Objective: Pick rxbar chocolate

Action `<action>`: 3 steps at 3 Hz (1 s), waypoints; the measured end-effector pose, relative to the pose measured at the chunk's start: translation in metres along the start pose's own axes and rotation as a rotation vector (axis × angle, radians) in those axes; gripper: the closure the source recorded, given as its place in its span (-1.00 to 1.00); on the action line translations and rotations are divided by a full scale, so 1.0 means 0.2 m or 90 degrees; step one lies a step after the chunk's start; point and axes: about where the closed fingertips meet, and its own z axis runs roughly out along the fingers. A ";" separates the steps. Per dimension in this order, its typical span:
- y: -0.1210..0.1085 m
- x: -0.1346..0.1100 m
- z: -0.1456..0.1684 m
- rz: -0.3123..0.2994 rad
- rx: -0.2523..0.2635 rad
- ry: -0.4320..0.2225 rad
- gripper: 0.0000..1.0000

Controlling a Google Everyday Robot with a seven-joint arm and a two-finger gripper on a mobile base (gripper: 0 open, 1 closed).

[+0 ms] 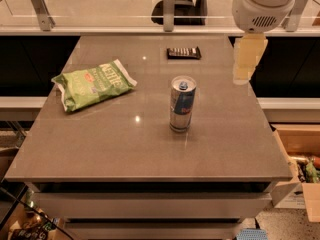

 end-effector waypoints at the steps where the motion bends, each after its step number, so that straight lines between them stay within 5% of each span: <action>1: -0.13 -0.05 0.03 -0.051 -0.011 0.006 -1.00; 3: -0.41 -0.17 0.06 -0.131 -0.056 0.021 -1.00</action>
Offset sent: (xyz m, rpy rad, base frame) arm 0.0844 0.0240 0.0459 -0.1435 0.1337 0.1721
